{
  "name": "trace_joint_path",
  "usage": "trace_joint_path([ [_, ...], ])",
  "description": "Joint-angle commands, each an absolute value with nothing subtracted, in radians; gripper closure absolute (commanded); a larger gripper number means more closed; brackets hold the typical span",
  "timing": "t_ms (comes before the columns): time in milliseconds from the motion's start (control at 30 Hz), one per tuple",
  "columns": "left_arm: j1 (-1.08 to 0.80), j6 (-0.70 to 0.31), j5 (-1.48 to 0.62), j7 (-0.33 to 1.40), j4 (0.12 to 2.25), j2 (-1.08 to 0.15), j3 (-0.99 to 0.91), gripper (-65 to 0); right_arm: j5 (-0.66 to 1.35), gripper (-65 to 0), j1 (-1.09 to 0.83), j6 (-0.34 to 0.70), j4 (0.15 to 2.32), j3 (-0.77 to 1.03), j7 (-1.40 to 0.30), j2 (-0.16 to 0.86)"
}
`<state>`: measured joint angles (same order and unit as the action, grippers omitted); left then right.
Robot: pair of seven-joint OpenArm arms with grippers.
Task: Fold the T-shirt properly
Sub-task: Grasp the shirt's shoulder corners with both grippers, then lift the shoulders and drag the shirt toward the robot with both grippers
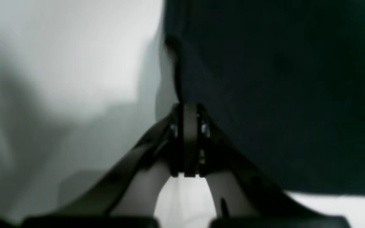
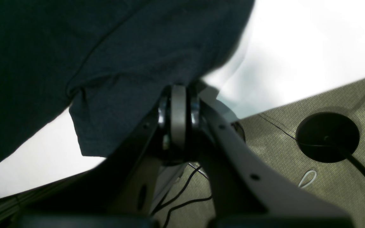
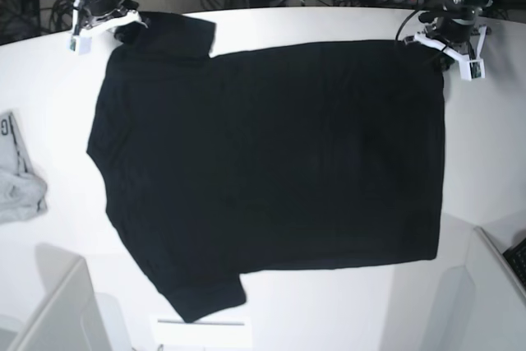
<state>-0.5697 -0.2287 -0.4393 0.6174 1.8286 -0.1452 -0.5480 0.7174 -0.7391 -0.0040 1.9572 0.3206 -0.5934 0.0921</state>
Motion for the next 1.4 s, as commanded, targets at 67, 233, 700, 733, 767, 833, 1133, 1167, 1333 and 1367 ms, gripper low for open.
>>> trace_joint_path([
  [67, -0.544, -0.225, -0.438, 0.630, 1.851, -0.153, -0.550, 0.0, 0.725, 0.0, -0.705, 0.001, 1.982, 0.323, -0.575, 0.102],
  [233, -0.453, -0.225, -0.438, 0.783, 1.853, -0.154, -0.559, 0.0, 0.723, 0.0, -0.650, 0.001, 1.982, 0.323, -0.581, 0.104],
  [700, -0.306, -0.222, -0.437, 0.909, 1.848, -0.154, -0.559, 0.0, 0.717, 0.0, -0.335, -0.002, 1.975, 0.331, -0.852, 0.105],
  [733, -0.302, -0.222, -0.437, 0.909, 1.847, -0.154, -0.559, 0.0, 0.717, 0.0, -0.317, -0.004, 1.975, 0.331, -0.863, 0.105],
  [767, -0.291, -0.222, -0.437, 0.909, 1.844, -0.154, -0.559, 0.0, 0.717, 0.0, -0.294, -0.004, 1.974, 0.331, -0.872, 0.105],
  [833, -0.280, -0.222, -0.437, 0.909, 1.842, -0.154, -0.559, 0.0, 0.716, 0.0, -0.254, -0.004, 1.971, 0.331, -0.894, 0.105],
  [1133, -0.231, -0.140, -0.437, 0.909, 1.842, -0.154, -0.556, 0.0, 0.716, 0.0, -0.091, -0.004, 1.850, 0.320, -0.952, 0.105],
  [1167, -0.219, -0.139, -0.437, 0.909, 1.840, -0.154, -0.556, 0.0, 0.716, 0.0, -0.073, -0.004, 1.828, 0.320, -0.952, 0.105],
  [1333, -0.173, -0.137, -0.437, 0.909, 1.773, -0.156, -0.559, 0.0, 0.716, 0.0, 0.025, -0.004, 1.704, 0.317, -0.952, 0.107],
  [1367, -0.163, -0.137, -0.437, 0.909, 1.761, -0.156, -0.559, 0.0, 0.716, 0.0, 0.041, -0.004, 1.685, 0.317, -0.952, 0.107],
])
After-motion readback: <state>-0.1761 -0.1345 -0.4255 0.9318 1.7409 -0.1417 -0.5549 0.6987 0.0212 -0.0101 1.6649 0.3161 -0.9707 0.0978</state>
